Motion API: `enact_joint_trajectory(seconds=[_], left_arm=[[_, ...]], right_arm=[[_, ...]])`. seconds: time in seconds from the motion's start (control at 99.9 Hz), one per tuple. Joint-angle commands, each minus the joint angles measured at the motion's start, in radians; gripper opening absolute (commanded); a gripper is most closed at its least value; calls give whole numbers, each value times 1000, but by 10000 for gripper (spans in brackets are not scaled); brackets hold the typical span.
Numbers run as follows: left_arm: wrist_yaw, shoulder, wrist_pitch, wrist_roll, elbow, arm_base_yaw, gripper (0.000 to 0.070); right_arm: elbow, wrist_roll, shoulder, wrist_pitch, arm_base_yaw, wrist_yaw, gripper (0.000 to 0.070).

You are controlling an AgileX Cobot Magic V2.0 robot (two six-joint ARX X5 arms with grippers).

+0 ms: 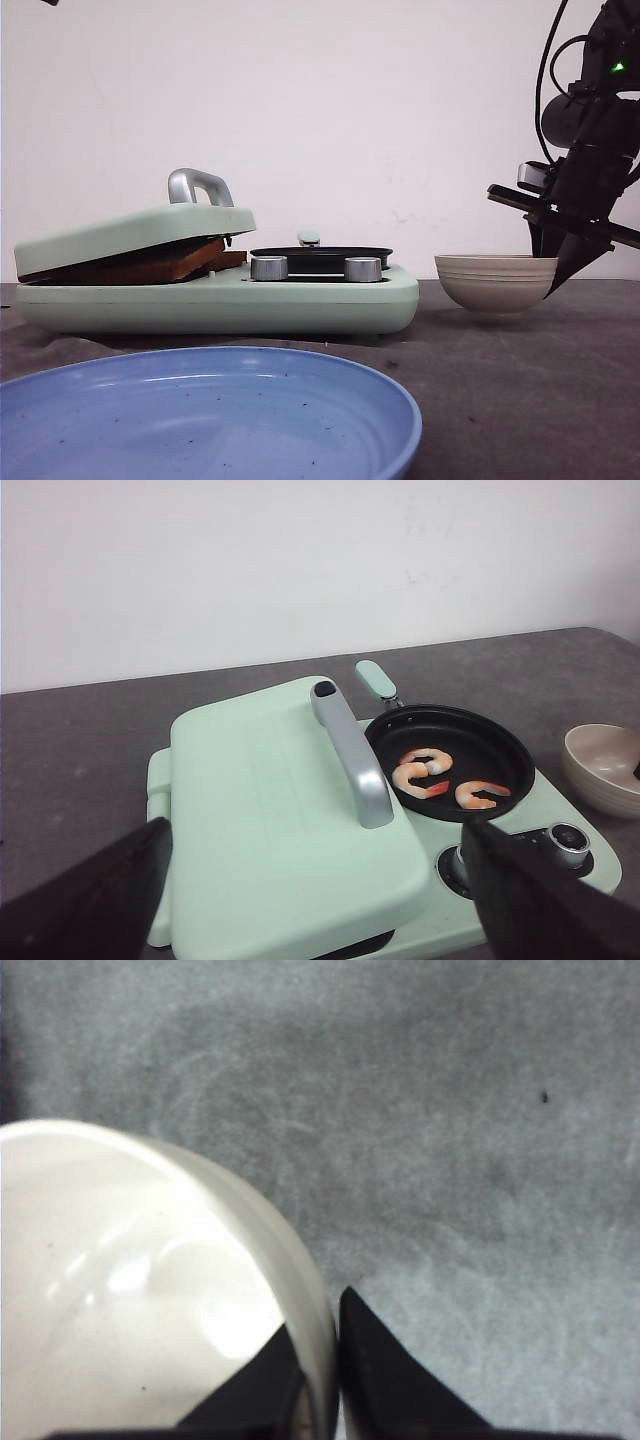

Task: Make breakfast with bread and shrimp
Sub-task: 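Open the right gripper and raise it away from the bowl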

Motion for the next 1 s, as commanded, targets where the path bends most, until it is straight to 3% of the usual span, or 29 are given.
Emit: enact_joint_trajectory(seconds=[0.0, 0.16, 0.29, 0.38, 0.721, 0.991], left_arm=[[-3, 6, 6, -2, 5, -1, 512], [-3, 6, 4, -2, 5, -1, 512], [-3, 6, -6, -2, 5, -1, 512], [-3, 6, -18, 0, 5, -1, 512], [-6, 5, -23, 2, 5, -1, 512], [-5, 5, -23, 0, 5, -1, 512]], right_arm=[[23, -15, 24, 1, 5, 0, 6], [23, -18, 24, 0, 9, 0, 37], [23, -18, 24, -1, 10, 0, 215], [23, -18, 24, -2, 9, 0, 279], [23, -74, -14, -59, 2, 42, 282], [23, -124, -187, -72, -3, 81, 281]])
